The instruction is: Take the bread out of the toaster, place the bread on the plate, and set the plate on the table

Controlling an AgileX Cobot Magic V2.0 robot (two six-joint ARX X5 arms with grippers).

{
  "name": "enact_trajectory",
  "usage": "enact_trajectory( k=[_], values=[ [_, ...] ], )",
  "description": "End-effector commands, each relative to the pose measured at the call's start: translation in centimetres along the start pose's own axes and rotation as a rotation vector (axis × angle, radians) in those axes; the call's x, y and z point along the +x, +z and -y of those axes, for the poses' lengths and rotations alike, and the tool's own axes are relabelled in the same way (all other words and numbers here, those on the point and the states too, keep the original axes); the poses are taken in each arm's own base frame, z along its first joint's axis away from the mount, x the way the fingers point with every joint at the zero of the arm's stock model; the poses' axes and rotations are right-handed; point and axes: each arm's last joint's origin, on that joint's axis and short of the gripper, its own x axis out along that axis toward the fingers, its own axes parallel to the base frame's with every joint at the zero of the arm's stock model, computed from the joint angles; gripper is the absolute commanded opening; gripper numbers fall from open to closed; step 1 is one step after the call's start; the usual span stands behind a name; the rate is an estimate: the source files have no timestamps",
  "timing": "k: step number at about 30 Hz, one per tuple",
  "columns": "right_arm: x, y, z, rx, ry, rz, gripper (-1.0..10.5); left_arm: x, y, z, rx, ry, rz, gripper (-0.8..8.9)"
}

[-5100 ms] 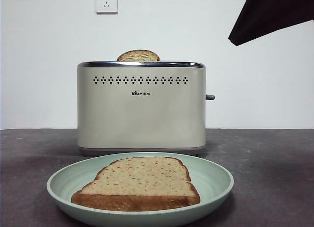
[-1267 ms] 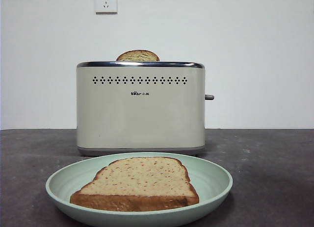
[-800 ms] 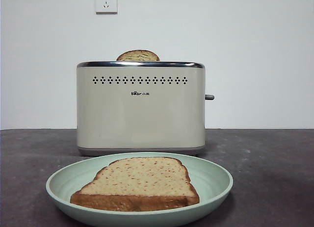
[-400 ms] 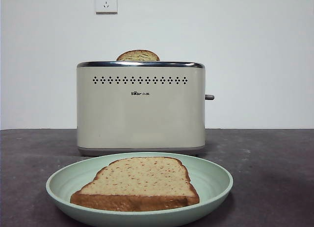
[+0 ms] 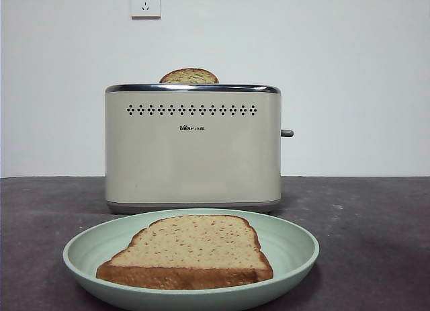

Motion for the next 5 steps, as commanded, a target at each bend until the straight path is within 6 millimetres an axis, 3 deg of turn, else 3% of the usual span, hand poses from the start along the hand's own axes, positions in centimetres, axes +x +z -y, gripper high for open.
enact_trajectory(
  k=[1, 5],
  values=[
    [0.04, -0.15, -0.01, 0.003, 0.0, -0.005, 0.1, 0.23, -0.81, 0.01, -0.005, -0.003, -0.024, 0.08],
    [0.04, -0.15, -0.01, 0.003, 0.0, -0.005, 0.1, 0.23, -0.81, 0.01, -0.005, -0.003, -0.024, 0.08]
  ],
)
